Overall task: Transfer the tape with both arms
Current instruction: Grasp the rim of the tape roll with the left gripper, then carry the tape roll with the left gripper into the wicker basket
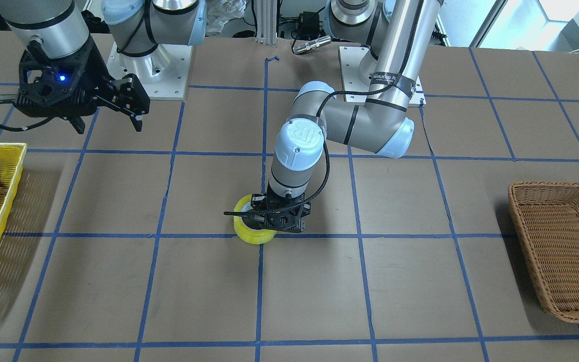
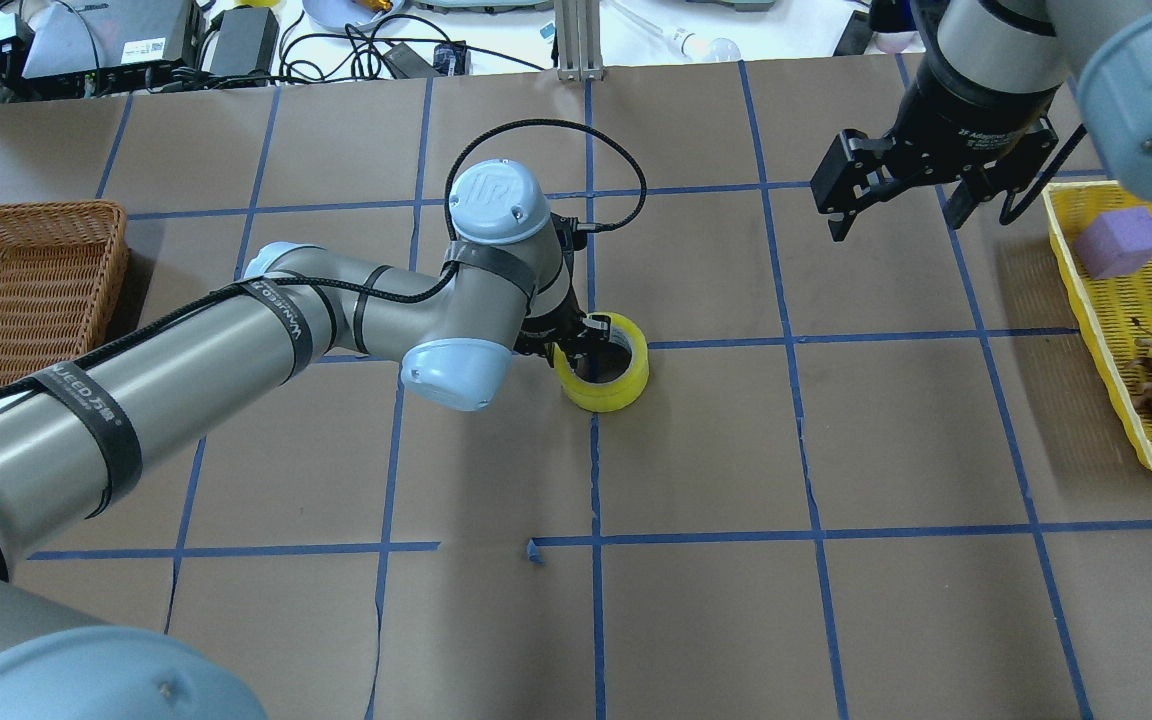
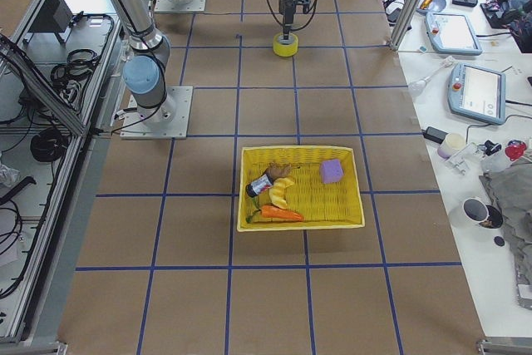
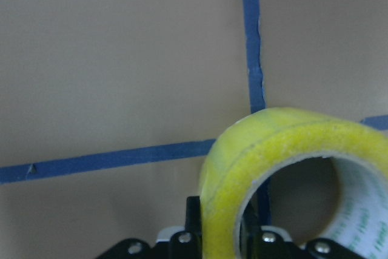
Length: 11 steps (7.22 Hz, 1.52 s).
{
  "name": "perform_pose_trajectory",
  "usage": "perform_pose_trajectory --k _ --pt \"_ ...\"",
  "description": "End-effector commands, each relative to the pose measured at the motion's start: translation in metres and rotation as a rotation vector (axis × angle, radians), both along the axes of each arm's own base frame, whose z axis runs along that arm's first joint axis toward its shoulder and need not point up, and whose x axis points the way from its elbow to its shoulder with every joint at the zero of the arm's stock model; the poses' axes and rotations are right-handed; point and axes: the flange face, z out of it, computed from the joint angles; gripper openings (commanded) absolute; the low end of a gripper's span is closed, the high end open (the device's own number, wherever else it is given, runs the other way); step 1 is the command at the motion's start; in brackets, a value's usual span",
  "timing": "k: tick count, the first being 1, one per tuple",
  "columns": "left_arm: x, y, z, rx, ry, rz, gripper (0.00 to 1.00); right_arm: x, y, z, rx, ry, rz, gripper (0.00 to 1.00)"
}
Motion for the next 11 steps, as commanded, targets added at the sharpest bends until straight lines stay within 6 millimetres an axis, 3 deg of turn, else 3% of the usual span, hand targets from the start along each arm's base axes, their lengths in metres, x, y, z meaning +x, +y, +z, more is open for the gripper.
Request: perform_pose_trajectory --k 1,2,4,7,11 --pt "0.021 -0.008 0.044 -0.079 -0.053 0.042 0.07 0.004 0.003 -0.003 0.006 0.003 0.011 1.0" --pt "0.056 -0.023 0.082 -0.068 -0.068 0.079 0.07 0.004 0.002 -0.004 0.007 0.003 0.011 1.0" --pt "0.183 -0.066 0.158 -0.029 -0.172 0.015 0.06 0.004 0.002 -0.005 0.009 0.003 0.014 1.0" --pt "0.377 -0.07 0.177 0.023 -0.164 0.107 0.06 0.002 0.002 -0.005 0.009 0.007 0.014 1.0" --pt "0.608 -0.055 0.153 -0.016 -0.138 -0.108 0.06 0.002 0.002 -0.005 0.011 0.008 0.02 1.0"
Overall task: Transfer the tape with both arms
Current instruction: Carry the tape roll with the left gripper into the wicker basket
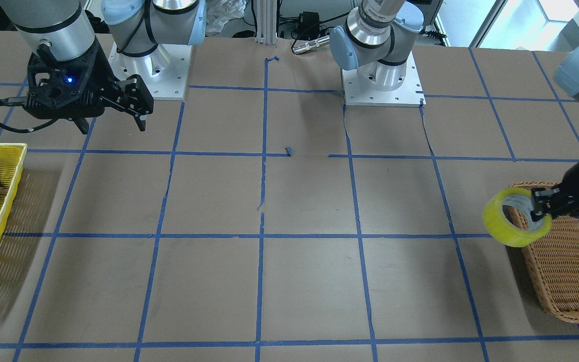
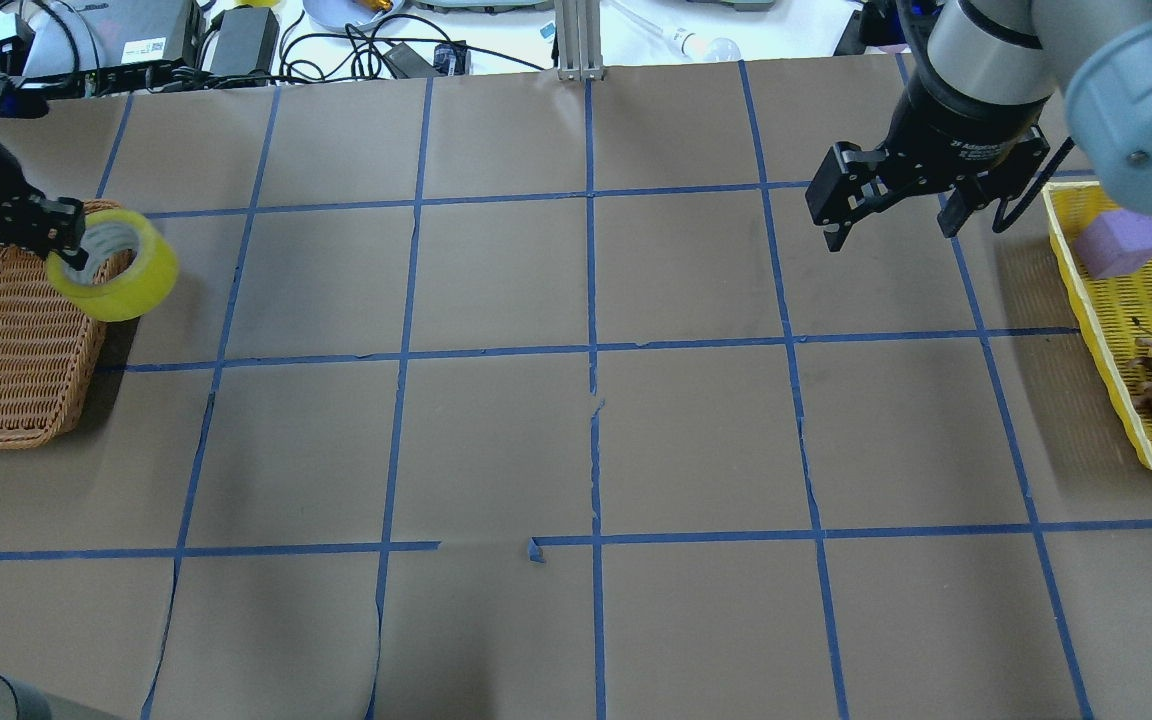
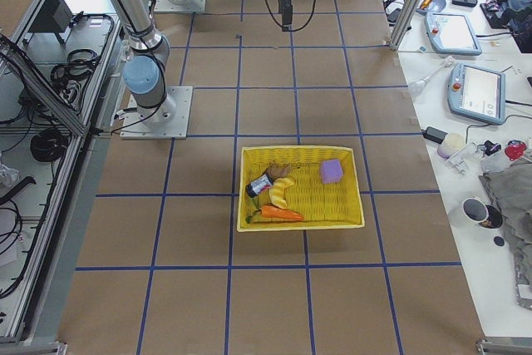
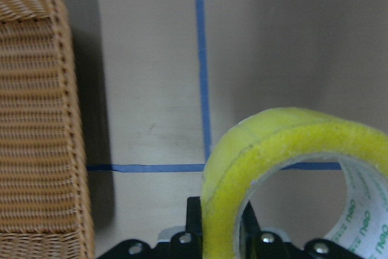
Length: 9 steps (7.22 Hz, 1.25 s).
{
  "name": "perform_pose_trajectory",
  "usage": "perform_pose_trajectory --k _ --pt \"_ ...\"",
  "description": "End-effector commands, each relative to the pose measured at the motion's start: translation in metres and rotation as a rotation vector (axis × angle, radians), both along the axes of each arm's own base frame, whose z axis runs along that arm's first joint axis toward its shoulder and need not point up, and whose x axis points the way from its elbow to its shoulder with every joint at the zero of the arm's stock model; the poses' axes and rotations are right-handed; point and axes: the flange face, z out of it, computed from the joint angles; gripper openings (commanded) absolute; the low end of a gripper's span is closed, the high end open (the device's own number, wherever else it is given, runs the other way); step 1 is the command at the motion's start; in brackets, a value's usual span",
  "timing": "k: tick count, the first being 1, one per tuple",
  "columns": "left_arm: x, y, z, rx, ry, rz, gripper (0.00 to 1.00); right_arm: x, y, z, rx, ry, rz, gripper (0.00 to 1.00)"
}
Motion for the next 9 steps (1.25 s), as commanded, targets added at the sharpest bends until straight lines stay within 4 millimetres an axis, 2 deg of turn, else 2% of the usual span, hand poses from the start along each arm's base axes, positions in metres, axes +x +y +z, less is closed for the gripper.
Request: perform_pose_trajectory --k 1,2,3,4,5,7,8,9 --pt "0.12 0.007 -0.034 -0.068 0.015 -0.131 0.06 0.0 0.0 0.0 0.001 0.0 0.001 1.0" --pt "0.148 0.002 -0.058 -0.09 -0.007 -0.138 0.06 0.0 0.0 0.0 0.001 0.001 -0.001 1.0" --pt "0.162 -0.01 -0.077 -0.11 -0.014 -0.179 0.06 0.0 0.0 0.0 0.001 0.003 0.001 1.0" --pt "0.165 -0.014 -0.105 -0.088 0.02 -0.174 0.07 -0.002 0.0 0.0 0.001 0.016 0.0 1.0" --pt "0.166 -0.015 -0.121 -0.073 0.039 -0.179 0.14 -0.003 -0.001 -0.002 0.004 0.035 0.0 1.0" --pt "0.167 -0.017 -0.134 -0.064 0.053 -0.162 0.73 -0.003 0.0 -0.002 0.004 0.035 -0.001 1.0" --pt "0.159 -0.023 -0.116 -0.082 0.034 -0.151 1.0 -0.003 0.0 -0.003 0.005 0.035 -0.006 1.0" --pt "0.123 -0.037 -0.085 -0.098 0.006 -0.162 1.0 -0.003 0.0 -0.003 0.005 0.033 -0.001 1.0"
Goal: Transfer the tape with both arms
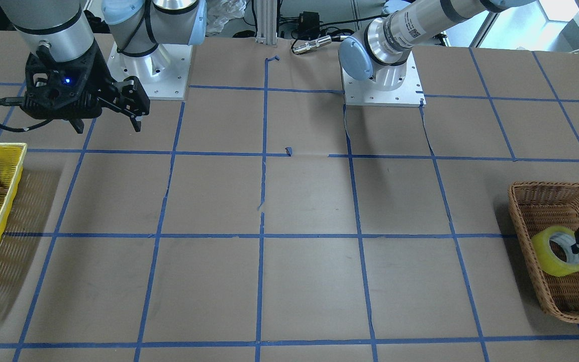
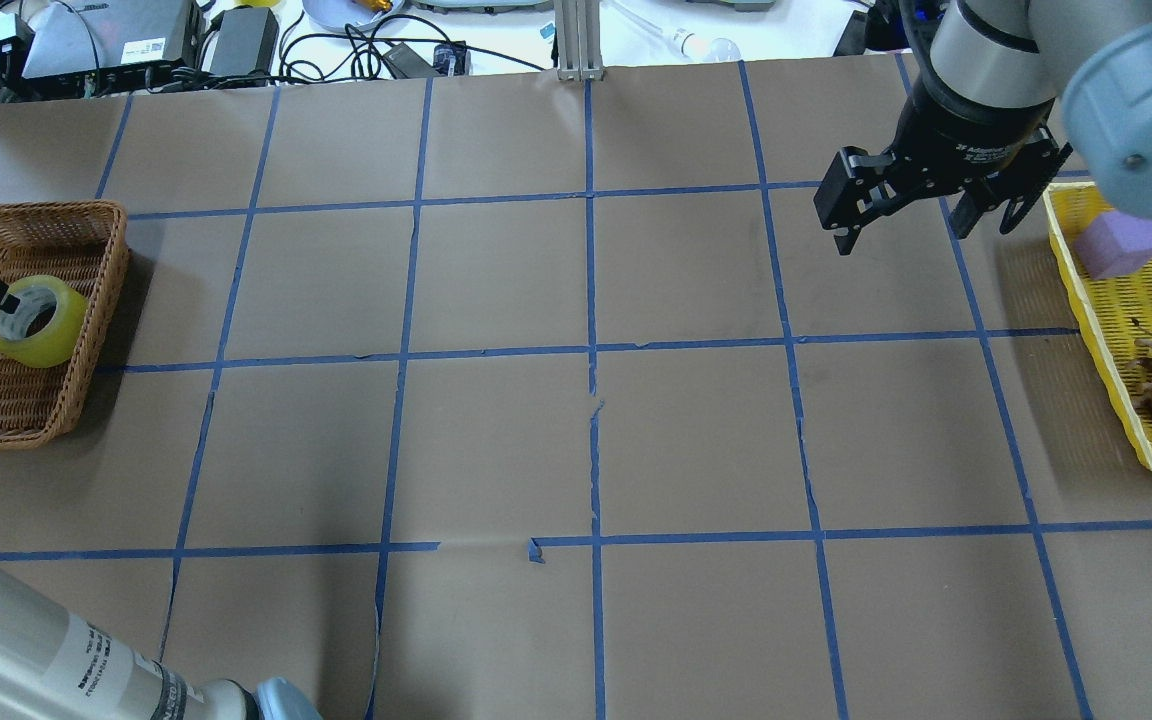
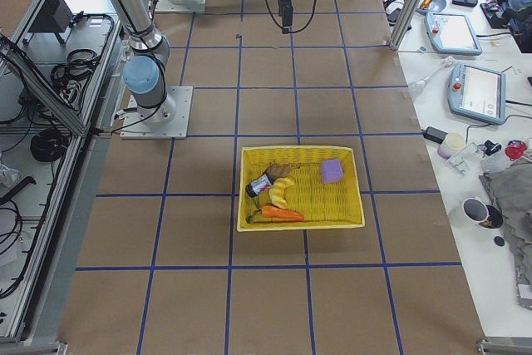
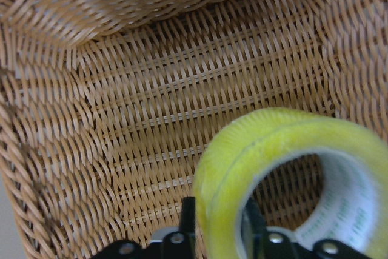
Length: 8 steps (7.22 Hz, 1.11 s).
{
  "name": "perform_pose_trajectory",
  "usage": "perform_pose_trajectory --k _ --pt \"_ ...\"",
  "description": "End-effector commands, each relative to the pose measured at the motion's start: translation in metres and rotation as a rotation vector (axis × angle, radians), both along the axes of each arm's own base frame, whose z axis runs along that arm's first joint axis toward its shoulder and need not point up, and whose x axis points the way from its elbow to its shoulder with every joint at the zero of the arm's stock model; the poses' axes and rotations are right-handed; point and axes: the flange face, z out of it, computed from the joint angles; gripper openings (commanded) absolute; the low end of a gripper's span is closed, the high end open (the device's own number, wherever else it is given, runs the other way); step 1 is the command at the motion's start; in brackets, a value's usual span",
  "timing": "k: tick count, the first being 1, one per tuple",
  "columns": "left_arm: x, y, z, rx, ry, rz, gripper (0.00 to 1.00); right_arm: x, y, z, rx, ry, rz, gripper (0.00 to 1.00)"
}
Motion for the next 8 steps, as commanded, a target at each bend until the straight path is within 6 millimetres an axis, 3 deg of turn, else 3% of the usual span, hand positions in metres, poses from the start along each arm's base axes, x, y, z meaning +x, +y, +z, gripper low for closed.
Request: perform_pose_trajectory --k 1,3,5,7,8 --pt "-0.086 -0.023 0.063 0.0 -0.016 -0.026 1.0 0.0 0.0 0.0 0.001 0.001 0.002 1.0" --pt "-0.191 -0.019 0.117 0.046 0.033 0.107 1.0 0.002 0.0 0.0 -0.001 -0.018 -0.007 1.0" --pt "-0.34 -0.009 0.166 0.051 0.014 0.253 1.0 0.002 0.0 0.0 -0.003 -0.019 -0.004 1.0" --pt "-0.453 0.022 0.189 0.035 0.022 0.394 1.0 0.002 0.0 0.0 -0.004 -0.021 -0.002 1.0" --pt "-0.491 0.047 0.208 0.032 0.021 0.354 1.0 0.001 -0.001 -0.002 0.001 -0.01 0.004 1.0"
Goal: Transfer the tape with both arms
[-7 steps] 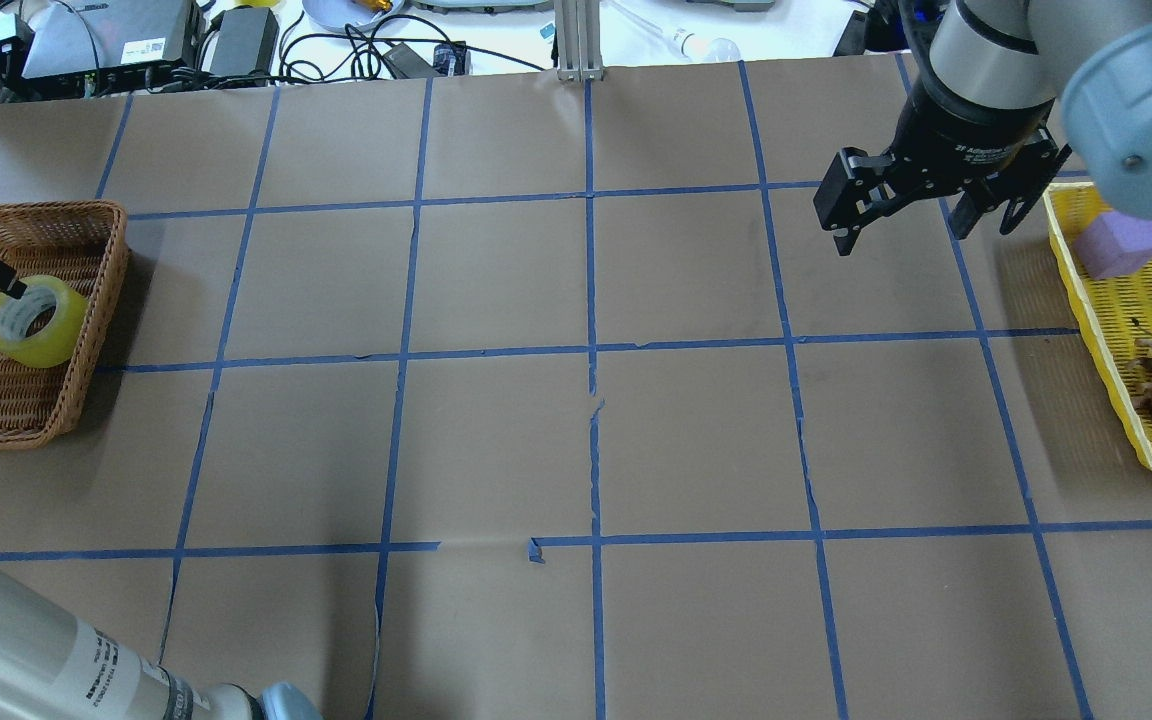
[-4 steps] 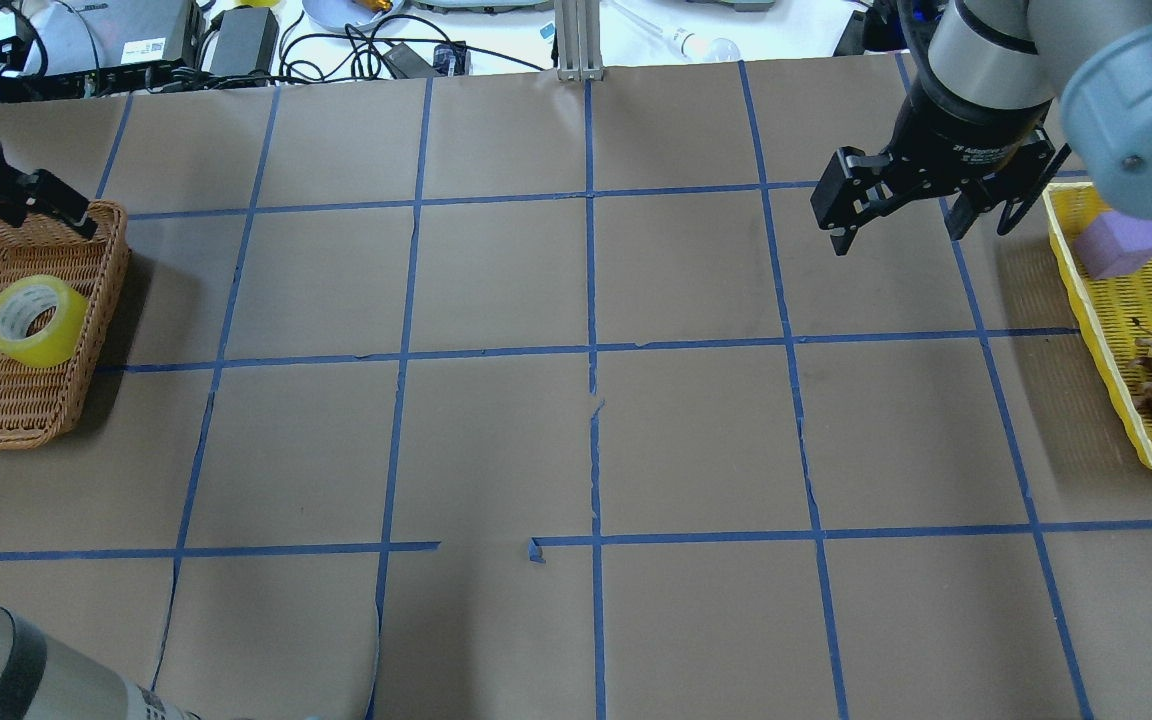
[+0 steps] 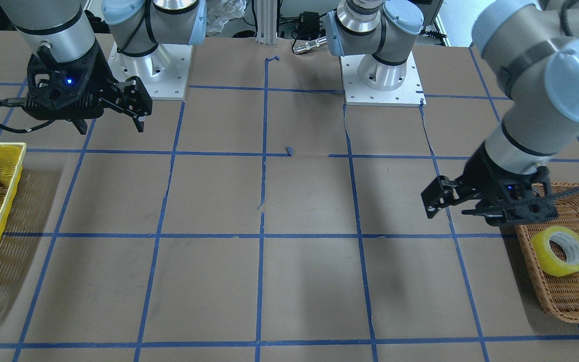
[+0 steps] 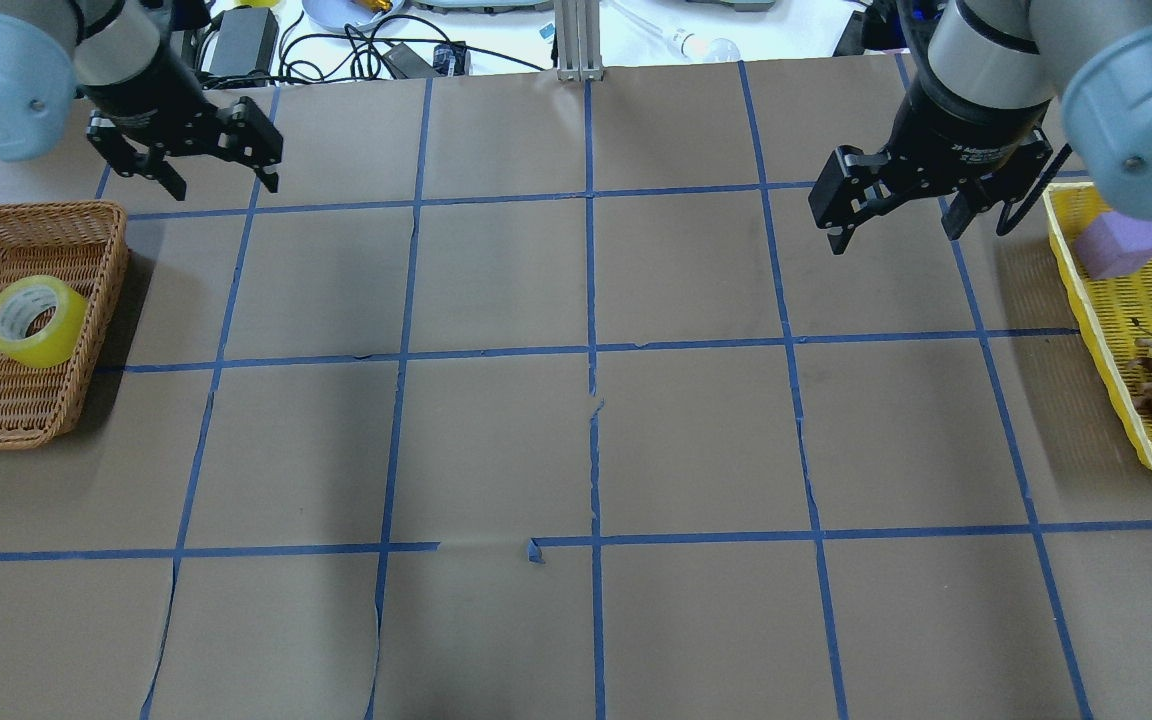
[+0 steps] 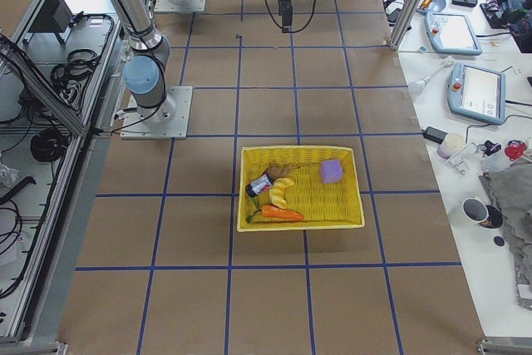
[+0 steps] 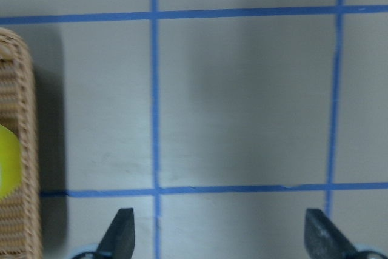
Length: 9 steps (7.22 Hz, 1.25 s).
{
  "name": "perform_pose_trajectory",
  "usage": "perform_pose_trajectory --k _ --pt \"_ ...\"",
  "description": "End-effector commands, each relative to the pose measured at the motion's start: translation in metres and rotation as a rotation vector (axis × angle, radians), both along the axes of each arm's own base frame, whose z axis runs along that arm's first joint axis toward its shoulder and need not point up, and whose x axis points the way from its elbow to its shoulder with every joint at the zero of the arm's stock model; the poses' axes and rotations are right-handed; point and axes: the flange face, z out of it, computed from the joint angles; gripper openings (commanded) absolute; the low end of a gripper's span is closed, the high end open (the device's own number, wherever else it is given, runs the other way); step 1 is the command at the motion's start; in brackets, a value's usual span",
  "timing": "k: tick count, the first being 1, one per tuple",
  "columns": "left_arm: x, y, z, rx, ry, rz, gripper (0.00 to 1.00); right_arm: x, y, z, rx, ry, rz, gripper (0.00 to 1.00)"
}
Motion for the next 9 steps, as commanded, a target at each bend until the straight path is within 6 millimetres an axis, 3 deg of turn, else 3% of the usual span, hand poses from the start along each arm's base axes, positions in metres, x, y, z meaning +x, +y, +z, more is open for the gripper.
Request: perform_pose_trajectory --k 1,2,3,5,9 --pt "-0.074 0.062 0.045 0.027 0.003 0.035 1.0 -0.001 0.001 -0.003 0.008 0.014 0.003 1.0" --pt "-0.079 0.089 0.074 0.009 0.008 0.026 1.0 0.0 0.001 -0.004 0.006 0.0 -0.003 1.0" --pt "-0.08 0.104 0.088 -0.004 0.009 0.023 1.0 0.0 0.0 -0.004 0.002 -0.002 -0.005 1.0" --pt "-0.08 0.109 0.081 0.016 0.015 0.022 1.0 0.0 0.0 -0.004 0.0 0.002 0.003 1.0" --pt "-0.069 0.108 0.09 -0.001 -0.006 -0.009 1.0 -0.001 0.0 -0.004 -0.001 0.008 0.009 1.0"
